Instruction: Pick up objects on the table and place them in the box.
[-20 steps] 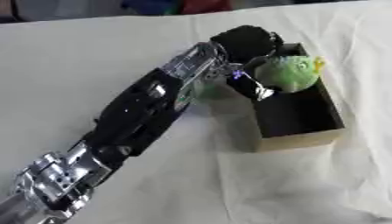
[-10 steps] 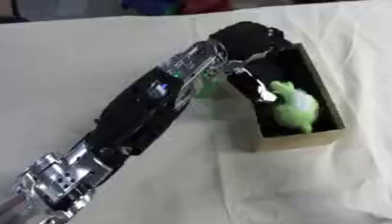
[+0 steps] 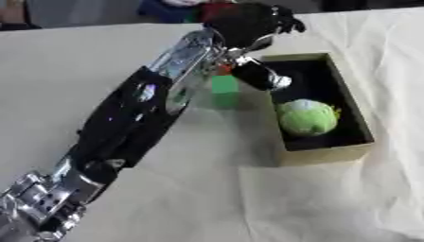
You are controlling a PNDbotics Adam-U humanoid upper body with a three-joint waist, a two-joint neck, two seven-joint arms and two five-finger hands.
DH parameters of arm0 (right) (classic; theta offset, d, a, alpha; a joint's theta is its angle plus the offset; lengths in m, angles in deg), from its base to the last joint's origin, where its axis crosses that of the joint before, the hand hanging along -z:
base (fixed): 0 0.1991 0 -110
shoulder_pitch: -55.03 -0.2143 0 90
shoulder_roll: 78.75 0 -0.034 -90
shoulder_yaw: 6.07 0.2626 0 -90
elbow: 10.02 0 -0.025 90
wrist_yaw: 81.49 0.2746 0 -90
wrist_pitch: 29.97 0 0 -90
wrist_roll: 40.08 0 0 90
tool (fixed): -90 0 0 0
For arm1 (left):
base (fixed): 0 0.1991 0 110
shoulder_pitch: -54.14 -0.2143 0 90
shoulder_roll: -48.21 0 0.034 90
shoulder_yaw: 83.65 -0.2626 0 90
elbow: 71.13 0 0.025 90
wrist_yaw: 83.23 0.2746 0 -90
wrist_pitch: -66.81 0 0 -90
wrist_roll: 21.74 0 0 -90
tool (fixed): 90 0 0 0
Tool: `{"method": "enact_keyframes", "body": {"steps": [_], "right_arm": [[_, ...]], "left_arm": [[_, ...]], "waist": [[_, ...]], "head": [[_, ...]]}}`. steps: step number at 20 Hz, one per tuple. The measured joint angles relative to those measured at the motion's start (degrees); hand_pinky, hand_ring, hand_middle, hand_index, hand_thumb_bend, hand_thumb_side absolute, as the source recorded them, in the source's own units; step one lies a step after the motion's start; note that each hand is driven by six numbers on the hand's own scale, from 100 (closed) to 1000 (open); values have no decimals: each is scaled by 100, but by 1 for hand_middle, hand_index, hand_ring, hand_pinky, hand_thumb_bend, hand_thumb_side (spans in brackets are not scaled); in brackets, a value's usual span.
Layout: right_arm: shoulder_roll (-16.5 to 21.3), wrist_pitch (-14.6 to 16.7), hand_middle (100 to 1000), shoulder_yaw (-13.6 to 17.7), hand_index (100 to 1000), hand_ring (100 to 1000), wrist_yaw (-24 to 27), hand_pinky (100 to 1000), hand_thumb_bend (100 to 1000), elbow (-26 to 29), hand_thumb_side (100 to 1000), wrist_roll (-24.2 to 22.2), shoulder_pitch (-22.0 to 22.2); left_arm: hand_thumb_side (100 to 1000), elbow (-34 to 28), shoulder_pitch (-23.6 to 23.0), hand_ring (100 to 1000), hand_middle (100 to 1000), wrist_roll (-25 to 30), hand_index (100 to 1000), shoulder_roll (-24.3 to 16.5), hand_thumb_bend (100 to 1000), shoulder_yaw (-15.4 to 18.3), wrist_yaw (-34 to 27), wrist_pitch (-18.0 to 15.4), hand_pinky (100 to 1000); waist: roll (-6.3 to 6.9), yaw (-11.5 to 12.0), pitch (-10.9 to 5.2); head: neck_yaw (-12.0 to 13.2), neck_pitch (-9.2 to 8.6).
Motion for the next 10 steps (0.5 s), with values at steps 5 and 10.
{"method": "enact_keyframes", "body": {"steps": [5,10], "right_arm": [[52,-15,687,1,791,782,-26,839,100,0,1000,17,73],[85,-32,686,8,790,781,-40,839,100,0,1000,33,86]], "left_arm": [[686,-201,-316,756,755,232,909,-297,466,32,-128,88,713],[681,-94,-484,761,765,446,916,-362,488,60,-126,88,718]], "waist": [[-6,134,-33],[-18,194,-51]], "head": [[-110,36],[-138,56]]}}
